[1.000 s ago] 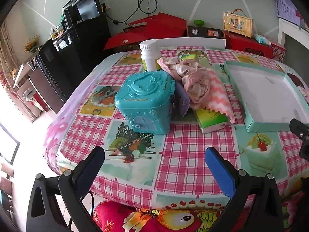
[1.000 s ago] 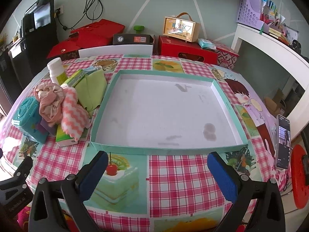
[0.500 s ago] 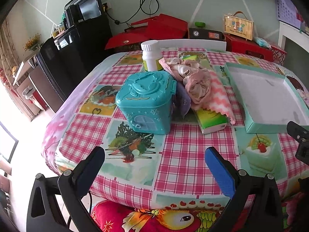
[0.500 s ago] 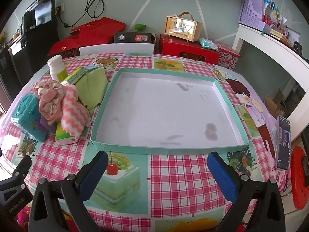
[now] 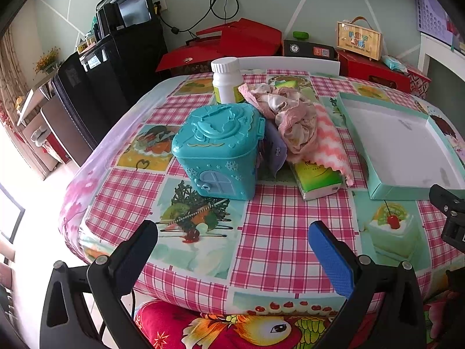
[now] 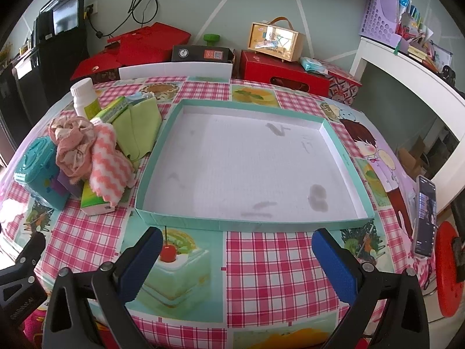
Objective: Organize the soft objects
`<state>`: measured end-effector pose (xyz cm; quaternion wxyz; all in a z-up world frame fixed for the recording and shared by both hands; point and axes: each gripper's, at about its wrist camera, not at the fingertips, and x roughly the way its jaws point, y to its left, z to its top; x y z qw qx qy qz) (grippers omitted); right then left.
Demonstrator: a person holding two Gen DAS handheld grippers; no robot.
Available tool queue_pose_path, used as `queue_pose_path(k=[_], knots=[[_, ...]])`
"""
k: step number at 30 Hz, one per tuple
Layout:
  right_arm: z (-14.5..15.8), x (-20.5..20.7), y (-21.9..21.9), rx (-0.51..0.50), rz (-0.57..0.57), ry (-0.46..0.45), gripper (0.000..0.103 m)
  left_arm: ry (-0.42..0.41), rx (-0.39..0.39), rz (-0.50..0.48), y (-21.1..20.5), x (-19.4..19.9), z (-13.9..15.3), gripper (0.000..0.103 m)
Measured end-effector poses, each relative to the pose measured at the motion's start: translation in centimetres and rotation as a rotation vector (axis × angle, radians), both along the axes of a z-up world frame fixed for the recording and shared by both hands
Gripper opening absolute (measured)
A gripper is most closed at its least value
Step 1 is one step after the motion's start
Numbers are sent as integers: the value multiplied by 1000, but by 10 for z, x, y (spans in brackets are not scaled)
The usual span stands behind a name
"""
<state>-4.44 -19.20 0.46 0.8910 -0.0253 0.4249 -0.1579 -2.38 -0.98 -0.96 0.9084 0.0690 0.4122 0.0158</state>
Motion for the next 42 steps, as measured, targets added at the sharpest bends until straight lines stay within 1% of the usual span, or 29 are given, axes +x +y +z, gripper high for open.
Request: queue_pose_path(k=[24,27,29,33,37,39,42], knots=[[0,1,1,-4,1,4,103,11,-11,-5,2,0,-4,103],[1,0,2,-1,3,-8,103,0,-21,-7,3,-2,-2,103],[4,-4,2,11,13,-28,103,-9,-50,-22,5,-3,2,103],[10,-7,-1,57,35,-58,103,-13,-165,-94,11,-6,14,103],[17,-5,-2,99,58,-69,103,-4,-178,-145,9,-1,27,103],[23,-2,3,103,92,-69,103,1,-189,-149,10,5,35,103],[31,7,14,105,148,-76,103,1,-232,-142,18,20,49,103]])
